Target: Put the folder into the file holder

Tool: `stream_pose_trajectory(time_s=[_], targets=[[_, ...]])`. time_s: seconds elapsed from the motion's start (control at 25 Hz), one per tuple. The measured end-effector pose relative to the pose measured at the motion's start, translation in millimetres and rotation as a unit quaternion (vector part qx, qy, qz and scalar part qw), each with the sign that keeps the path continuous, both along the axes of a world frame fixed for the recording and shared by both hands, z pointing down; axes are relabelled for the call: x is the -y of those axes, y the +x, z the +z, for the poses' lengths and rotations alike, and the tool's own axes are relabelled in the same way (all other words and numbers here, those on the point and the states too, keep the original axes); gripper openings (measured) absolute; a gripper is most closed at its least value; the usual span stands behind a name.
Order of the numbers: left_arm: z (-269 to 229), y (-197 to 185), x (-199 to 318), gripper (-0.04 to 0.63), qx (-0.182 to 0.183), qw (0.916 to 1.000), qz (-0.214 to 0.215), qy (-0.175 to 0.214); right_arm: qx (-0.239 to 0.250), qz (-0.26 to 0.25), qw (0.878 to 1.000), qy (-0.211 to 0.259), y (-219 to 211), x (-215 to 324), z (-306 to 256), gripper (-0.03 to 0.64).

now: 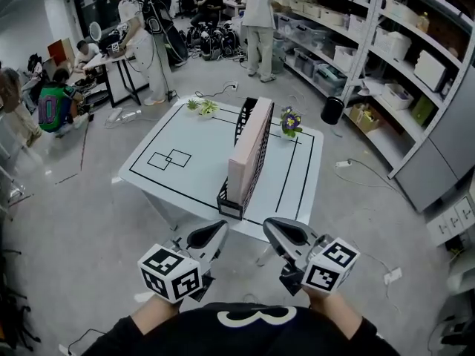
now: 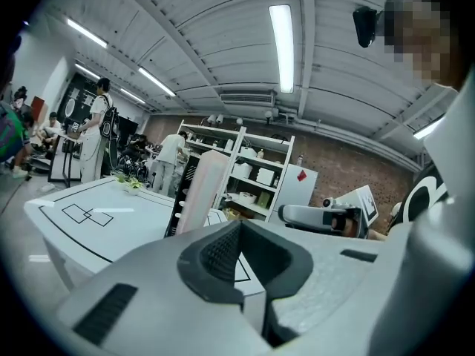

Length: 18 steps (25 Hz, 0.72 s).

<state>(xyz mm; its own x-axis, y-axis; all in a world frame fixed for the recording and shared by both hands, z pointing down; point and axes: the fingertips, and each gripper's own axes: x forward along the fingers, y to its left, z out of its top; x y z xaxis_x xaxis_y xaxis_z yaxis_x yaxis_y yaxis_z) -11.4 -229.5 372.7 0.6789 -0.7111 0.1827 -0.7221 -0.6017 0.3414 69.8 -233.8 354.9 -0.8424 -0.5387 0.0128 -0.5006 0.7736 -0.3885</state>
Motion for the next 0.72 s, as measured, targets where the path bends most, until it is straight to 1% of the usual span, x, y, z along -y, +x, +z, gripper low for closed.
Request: stream_pose_trajectory(time_s=[0.16, 0.36, 0.6, 0.72], targets=[[1.3, -13.2, -8.8, 0.006, -0.010, 0.9999, 0.002, 0.006, -0.008, 0.001, 1.000, -0.006, -14.3, -12.0, 10.5, 0.005], [8.7, -25.1, -26.1, 0.006, 0.006, 1.0000, 0.007, 0.003, -0.022, 0.015, 1.000, -0.015, -22.5, -31.4, 20.1, 0.005], [11.6, -30.3, -43.6, 0.006, -0.002, 0.9995, 0.031, 0.003, -0.035, 0.023, 0.999, -0.022, -32.3, -49.3, 30.2, 0.005], [15.7, -30.4, -50.9, 0.006, 0.001, 0.9992, 0.039, 0.001, -0.037, 0.025, 0.999, -0.021, -35.2, -55.2, 32.0, 0.005]])
